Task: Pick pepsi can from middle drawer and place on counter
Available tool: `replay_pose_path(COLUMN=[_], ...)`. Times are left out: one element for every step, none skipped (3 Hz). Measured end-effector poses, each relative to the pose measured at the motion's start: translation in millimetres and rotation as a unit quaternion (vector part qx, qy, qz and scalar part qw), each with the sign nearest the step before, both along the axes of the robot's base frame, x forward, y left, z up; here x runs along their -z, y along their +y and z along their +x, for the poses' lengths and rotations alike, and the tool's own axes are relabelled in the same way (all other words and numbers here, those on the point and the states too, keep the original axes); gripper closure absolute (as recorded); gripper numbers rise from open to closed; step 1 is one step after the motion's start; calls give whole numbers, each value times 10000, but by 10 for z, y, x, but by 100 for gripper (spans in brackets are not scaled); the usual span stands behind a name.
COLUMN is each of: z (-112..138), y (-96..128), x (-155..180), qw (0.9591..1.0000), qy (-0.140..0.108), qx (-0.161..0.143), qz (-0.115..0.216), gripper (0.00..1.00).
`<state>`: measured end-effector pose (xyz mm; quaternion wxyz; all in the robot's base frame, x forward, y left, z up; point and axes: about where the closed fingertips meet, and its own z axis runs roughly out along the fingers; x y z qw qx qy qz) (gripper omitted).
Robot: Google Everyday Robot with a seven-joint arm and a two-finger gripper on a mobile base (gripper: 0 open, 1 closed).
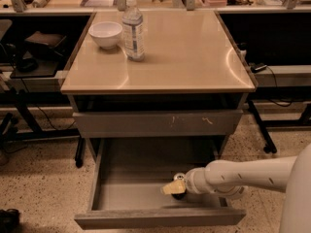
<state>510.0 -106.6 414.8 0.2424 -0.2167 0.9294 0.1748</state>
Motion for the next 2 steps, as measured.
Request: replay_pose_path(z=[-1, -1], y=[2, 2], x=[1, 1], qw=[10000, 10000], qy=[1, 1], qx=[-1, -1], qz=[1, 1], gripper=[0, 19])
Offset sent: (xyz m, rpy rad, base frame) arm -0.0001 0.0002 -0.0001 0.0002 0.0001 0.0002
